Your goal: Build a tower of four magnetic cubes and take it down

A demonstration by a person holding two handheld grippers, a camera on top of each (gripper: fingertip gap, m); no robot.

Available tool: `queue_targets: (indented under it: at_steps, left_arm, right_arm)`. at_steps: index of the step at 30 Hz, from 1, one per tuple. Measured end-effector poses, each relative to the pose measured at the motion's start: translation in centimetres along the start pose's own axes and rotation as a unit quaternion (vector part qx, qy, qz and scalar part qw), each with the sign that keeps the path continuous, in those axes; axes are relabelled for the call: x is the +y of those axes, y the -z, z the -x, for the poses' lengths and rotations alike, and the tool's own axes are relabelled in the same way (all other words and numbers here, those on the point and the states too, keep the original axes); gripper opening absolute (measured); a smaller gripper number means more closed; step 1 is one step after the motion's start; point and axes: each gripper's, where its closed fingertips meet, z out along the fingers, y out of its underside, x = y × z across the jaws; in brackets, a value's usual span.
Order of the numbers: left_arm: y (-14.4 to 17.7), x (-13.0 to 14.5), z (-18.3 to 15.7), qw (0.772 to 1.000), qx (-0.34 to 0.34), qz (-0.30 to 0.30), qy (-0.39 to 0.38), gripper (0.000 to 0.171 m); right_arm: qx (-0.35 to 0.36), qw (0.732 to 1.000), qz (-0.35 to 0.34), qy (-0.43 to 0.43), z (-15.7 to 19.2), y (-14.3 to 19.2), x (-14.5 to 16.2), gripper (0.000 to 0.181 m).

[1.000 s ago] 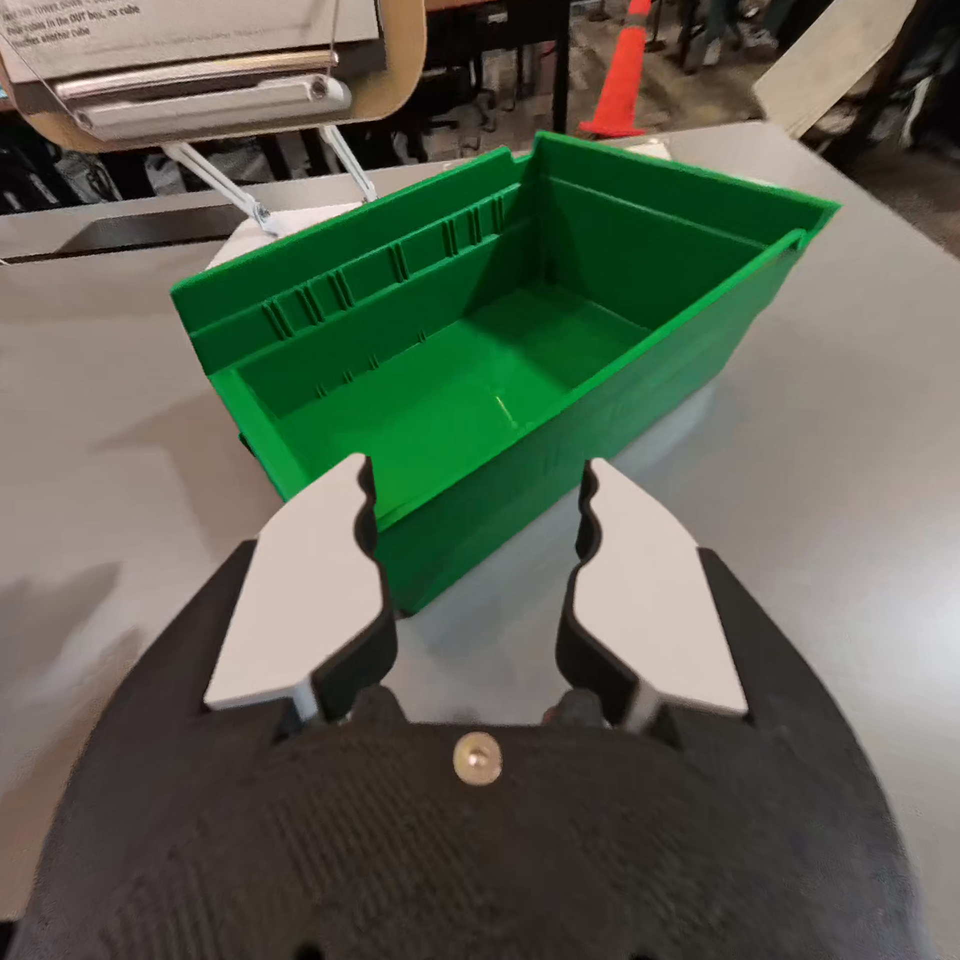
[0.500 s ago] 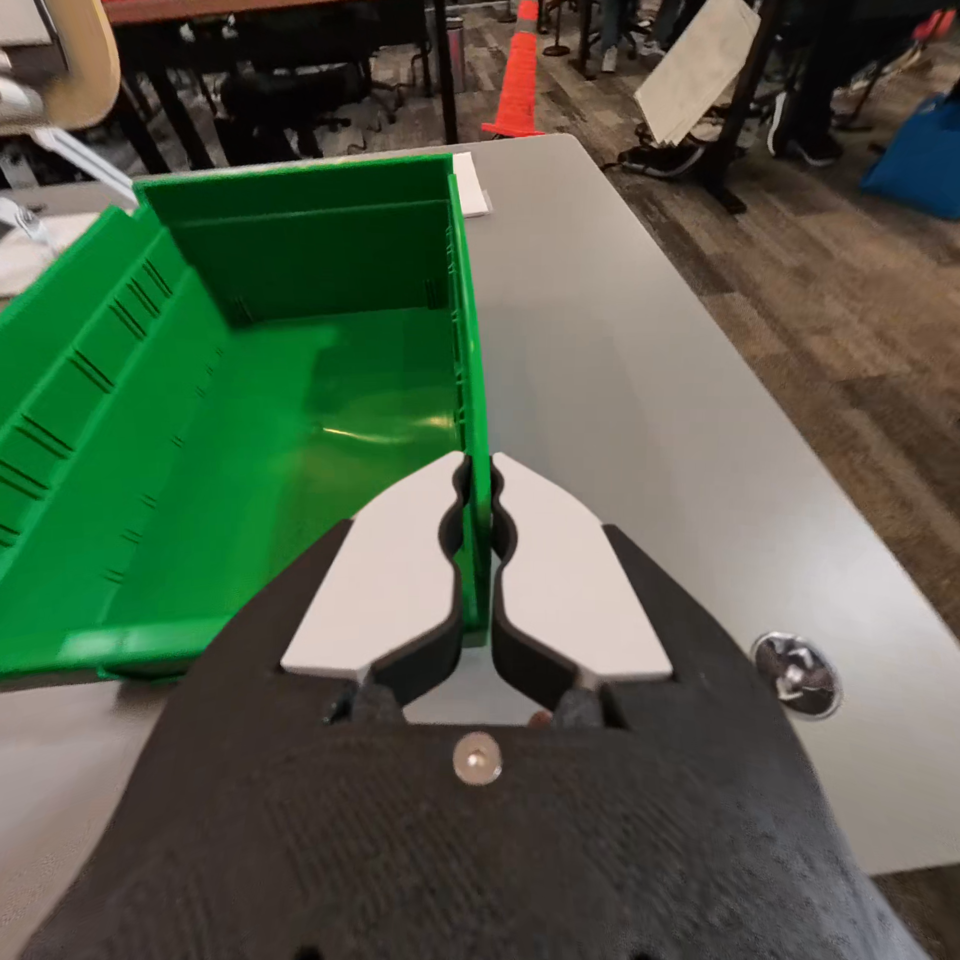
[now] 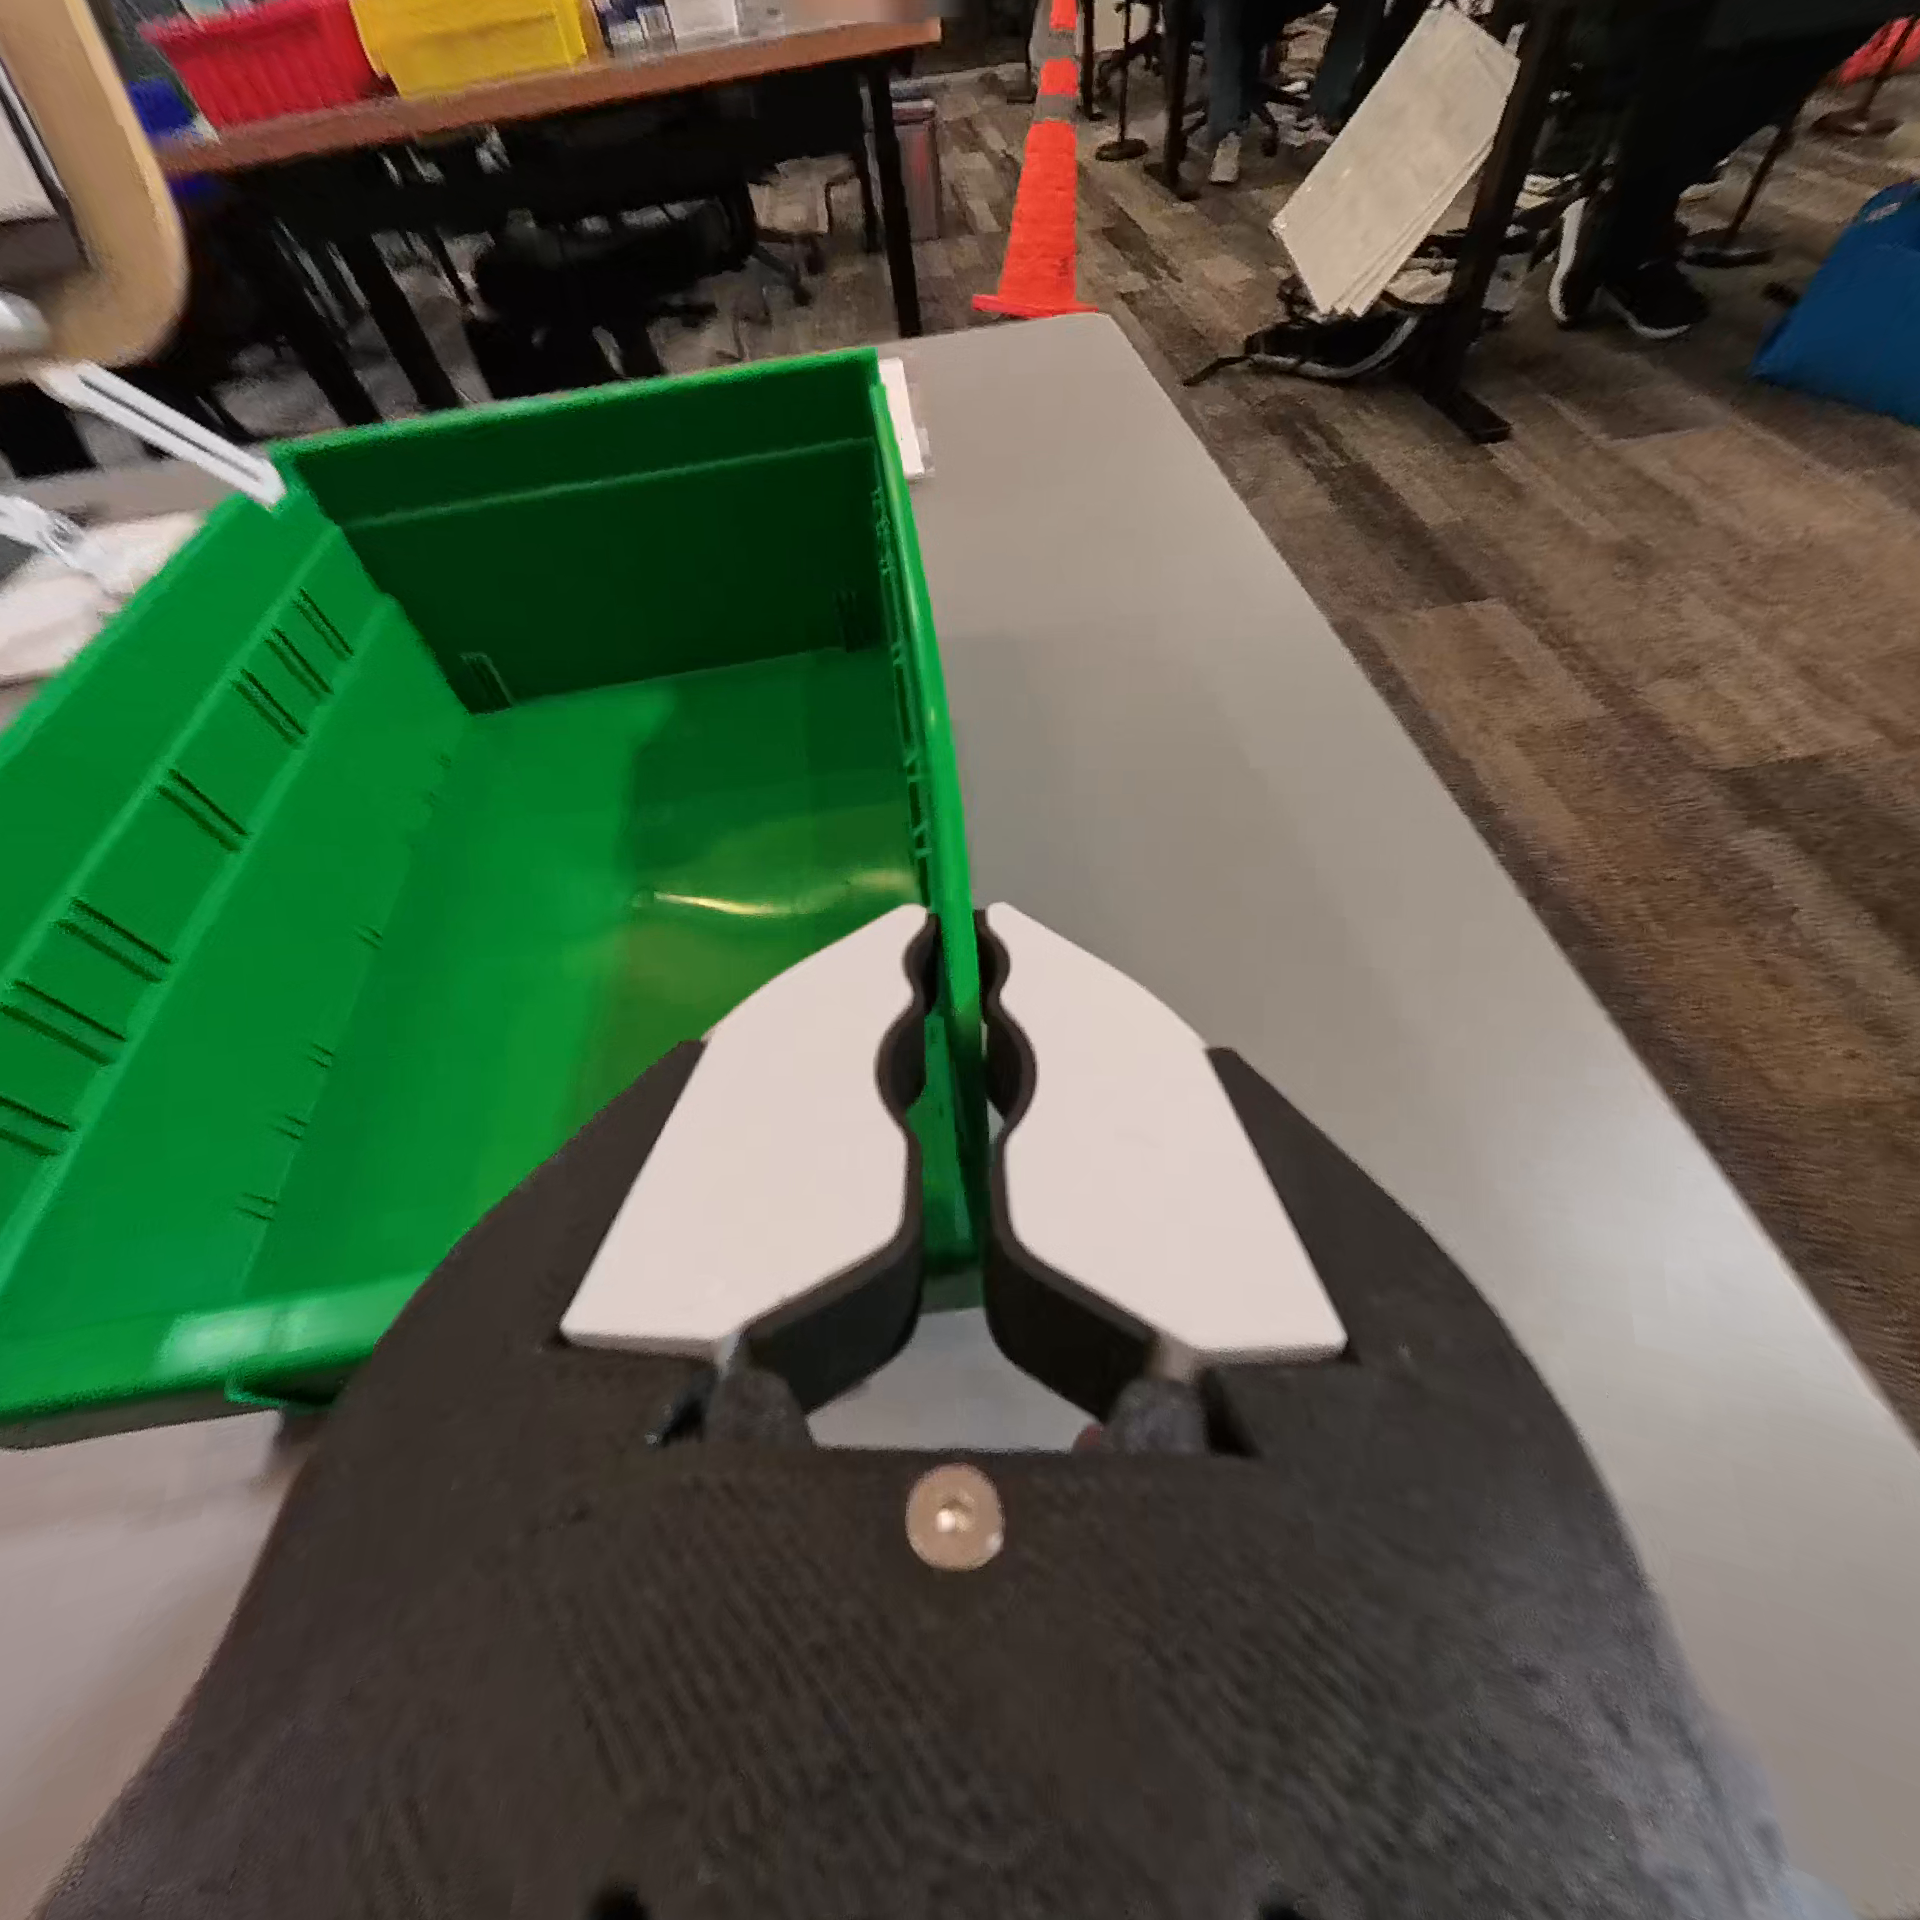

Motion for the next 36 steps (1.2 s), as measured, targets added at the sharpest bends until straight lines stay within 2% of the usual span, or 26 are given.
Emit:
queue_targets:
  at_steps: [3,7,11,15,17,19,22,25,28,31,34,36]
  left_arm:
    - [0.1,-0.2,0.0,1.000,0.000,-0.006,-0.002,0.032]
    - [0.1,-0.2,0.2,1.000,-0.003,-0.007,0.004,0.034]
    - [0.2,-0.9,0.9,0.998,-0.010,-0.026,0.061,0.061]
    - [0.2,-0.7,1.1,0.993,0.020,-0.020,0.115,0.061]
    - [0.2,-0.7,1.4,0.991,0.022,-0.022,0.130,0.061]
    - [0.3,-0.8,1.7,0.990,0.017,-0.027,0.135,0.061]
    - [0.3,-0.8,2.0,0.990,0.011,-0.027,0.135,0.061]
    - [0.2,-0.6,1.9,0.991,0.009,-0.022,0.129,0.061]
    - [0.3,-0.7,2.0,0.993,0.001,-0.022,0.116,0.061]
    - [0.8,-1.0,2.6,0.995,-0.026,-0.030,0.092,0.062]
    - [2.5,-2.2,4.4,0.995,-0.079,-0.029,0.052,0.076]
    - [6.6,-5.5,8.3,0.984,-0.168,-0.053,0.009,0.078]
  right_arm:
    - [-0.028,0.999,-0.018,-0.029,0.1,0.0,-0.1,0.005]
    - [-0.011,1.000,-0.016,-0.010,-0.1,-0.1,-0.2,0.006]
    - [-0.009,1.000,-0.017,-0.011,-0.2,-0.1,-0.2,0.006]
    - [0.000,1.000,-0.010,-0.009,-0.2,0.0,-0.3,0.007]
    - [0.023,0.998,-0.050,0.002,-0.1,1.3,-2.6,0.010]
    - [0.029,0.990,-0.137,0.013,1.2,3.9,-6.7,0.020]
    - [-0.016,0.966,-0.255,0.038,6.6,7.8,-11.4,0.026]
    - [-0.077,0.956,-0.270,0.081,14.5,8.5,-11.6,0.033]
    - [-0.171,0.953,-0.238,0.081,23.8,7.2,-9.1,0.038]
    - [-0.278,0.945,-0.163,0.049,32.3,6.2,-4.9,0.046]
    - [-0.332,0.935,-0.110,0.062,36.8,6.1,-1.5,0.051]
    - [-0.334,0.932,-0.111,0.090,37.4,6.8,-1.0,0.050]
